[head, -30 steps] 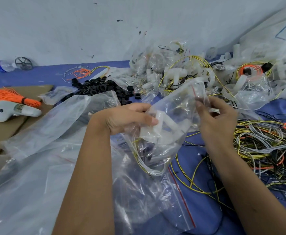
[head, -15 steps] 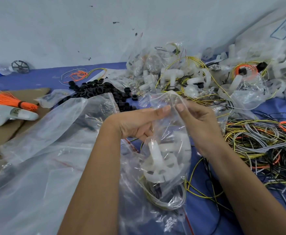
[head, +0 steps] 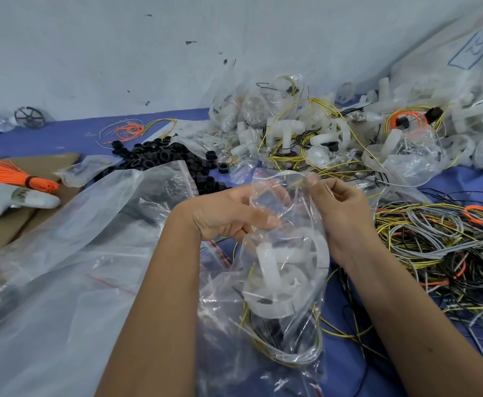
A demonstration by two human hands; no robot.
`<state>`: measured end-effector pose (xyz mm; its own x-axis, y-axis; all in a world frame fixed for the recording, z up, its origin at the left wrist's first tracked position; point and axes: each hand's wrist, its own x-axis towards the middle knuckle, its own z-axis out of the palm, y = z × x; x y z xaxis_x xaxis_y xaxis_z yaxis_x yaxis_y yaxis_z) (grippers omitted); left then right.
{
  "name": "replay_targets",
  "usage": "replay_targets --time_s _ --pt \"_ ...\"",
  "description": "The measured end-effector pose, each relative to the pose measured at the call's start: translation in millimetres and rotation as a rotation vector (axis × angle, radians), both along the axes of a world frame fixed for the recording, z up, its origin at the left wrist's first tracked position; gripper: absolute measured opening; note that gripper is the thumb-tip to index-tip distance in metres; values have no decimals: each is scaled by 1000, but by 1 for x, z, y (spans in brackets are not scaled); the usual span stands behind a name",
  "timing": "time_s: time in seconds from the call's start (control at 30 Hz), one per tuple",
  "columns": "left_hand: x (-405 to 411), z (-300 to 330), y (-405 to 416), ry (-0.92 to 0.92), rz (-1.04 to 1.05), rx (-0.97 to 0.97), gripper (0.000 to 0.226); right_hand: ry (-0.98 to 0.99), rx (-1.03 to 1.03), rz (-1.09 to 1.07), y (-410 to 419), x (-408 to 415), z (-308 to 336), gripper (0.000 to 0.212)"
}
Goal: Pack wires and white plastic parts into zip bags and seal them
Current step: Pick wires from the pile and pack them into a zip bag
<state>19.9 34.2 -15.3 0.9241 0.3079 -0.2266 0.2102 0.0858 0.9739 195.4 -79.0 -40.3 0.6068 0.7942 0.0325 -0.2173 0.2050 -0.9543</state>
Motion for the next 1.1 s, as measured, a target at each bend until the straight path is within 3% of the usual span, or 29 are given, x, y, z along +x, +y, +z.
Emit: replay_targets --time_s 0.13,0.23,0.37,0.43,0.5,0.53,0.6,0.7,0.77,0.83,0.97,1.1 --pt "-4 1 -1 -53 -138 -1 41 19 30 11 -3 0 4 62" --pt "-7 0 -2 -105 -140 -25 46 -35 -26 -10 -5 1 7 57" --pt "-12 2 0 -184 -112 13 40 -120 -86 -19 -6 -3 7 68" --pt "-15 3 -1 -176 -22 29 35 -85 -111 -14 -6 -5 8 69" --pt "-19 1 5 -130 153 34 56 -35 -129 -16 -5 -3 8 70" --pt "-21 -1 8 -127 214 47 55 -10 -131 -15 -4 -2 9 74" --pt "-27 -2 12 -136 320 86 35 -14 -127 -23 -1 2 6 77" --pt "-29 4 14 -161 447 108 17 -282 -206 -88 0 4 -2 85" --pt "-29 4 14 -123 479 178 20 -478 -204 -129 0 3 -8 89" --pt "-28 3 15 -84 484 230 29 -547 -139 -109 2 3 -11 77" --pt "-31 2 17 -71 473 230 24 -298 -215 -24 6 3 -13 46" --pt "-31 2 19 -74 612 236 24 -101 -271 108 4 1 -11 55"
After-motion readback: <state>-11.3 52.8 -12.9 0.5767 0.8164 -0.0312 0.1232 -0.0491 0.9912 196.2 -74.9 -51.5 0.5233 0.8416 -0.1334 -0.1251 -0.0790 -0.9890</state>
